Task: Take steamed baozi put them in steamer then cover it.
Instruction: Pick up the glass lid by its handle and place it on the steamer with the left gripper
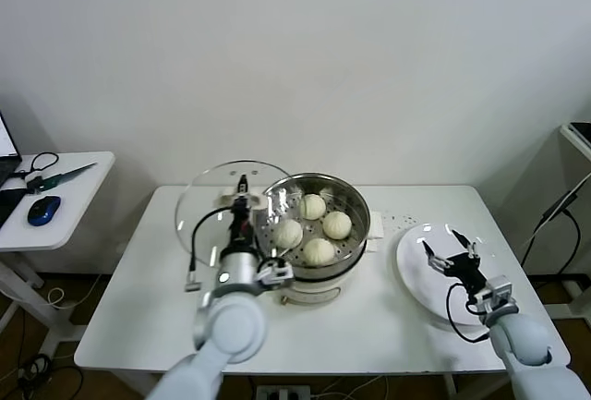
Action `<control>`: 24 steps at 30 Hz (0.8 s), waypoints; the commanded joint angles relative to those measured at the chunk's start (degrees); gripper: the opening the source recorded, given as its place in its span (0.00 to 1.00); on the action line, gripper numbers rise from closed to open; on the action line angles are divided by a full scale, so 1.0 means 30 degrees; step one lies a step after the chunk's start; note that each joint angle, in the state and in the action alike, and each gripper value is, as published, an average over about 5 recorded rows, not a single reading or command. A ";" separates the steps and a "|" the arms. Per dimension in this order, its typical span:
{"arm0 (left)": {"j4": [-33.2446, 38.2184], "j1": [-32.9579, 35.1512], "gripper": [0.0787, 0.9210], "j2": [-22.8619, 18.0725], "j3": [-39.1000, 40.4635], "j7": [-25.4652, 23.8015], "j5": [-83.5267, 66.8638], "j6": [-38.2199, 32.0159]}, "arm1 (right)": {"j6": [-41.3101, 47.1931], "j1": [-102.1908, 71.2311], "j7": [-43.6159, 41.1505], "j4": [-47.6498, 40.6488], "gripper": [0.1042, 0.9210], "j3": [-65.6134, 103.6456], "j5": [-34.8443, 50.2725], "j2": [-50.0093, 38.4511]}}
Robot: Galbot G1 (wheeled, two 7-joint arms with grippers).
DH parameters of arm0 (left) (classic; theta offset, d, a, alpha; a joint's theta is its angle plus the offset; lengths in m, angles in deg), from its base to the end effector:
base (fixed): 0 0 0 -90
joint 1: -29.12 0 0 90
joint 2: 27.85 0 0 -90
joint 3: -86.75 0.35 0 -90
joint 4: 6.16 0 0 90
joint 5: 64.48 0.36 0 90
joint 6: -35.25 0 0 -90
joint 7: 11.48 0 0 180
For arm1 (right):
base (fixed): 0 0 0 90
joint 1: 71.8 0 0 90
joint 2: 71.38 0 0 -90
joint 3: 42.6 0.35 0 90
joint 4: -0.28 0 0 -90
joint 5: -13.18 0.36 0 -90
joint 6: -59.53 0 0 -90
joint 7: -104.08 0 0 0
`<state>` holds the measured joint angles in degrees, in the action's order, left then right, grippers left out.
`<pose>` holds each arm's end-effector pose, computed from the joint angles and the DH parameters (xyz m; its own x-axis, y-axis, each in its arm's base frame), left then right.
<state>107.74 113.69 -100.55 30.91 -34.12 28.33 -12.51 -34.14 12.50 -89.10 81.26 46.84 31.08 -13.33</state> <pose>0.2948 -0.1157 -0.2230 -0.9912 -0.1066 -0.0783 -0.0725 -0.0567 0.9958 0.3193 -0.2121 -0.3803 -0.9601 -0.1630 0.2271 -0.2102 0.9565 -0.2024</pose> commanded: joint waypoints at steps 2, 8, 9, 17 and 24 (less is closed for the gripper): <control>-0.3513 -0.2429 0.08 -0.4850 0.2353 -0.0332 0.1369 0.0921 | -0.0149 -0.0097 -0.0086 -0.0178 0.88 0.0467 -0.0231 0.0155; -0.4935 -0.2429 0.08 -0.6292 0.2791 0.0275 0.1564 0.0921 | -0.0274 -0.0407 -0.0141 -0.0179 0.88 0.0919 -0.0369 0.0164; -0.5200 -0.2407 0.08 -0.6493 0.2787 0.0410 0.1579 0.0921 | -0.0300 -0.0453 -0.0152 -0.0184 0.88 0.0990 -0.0377 0.0157; -0.6823 -0.2395 0.08 -0.7248 0.2377 0.1173 0.1506 0.0921 | -0.0454 -0.0671 -0.0264 -0.0259 0.88 0.1318 -0.0458 0.0211; -0.7710 -0.2408 0.08 -0.7135 0.2018 0.1605 0.1081 0.0921 | -0.0534 -0.0675 -0.0324 -0.0333 0.88 0.1341 -0.0672 0.0372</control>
<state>90.33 107.23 -119.14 36.91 -31.00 32.12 -12.54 -35.60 10.62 -90.03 80.30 50.37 29.40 -12.38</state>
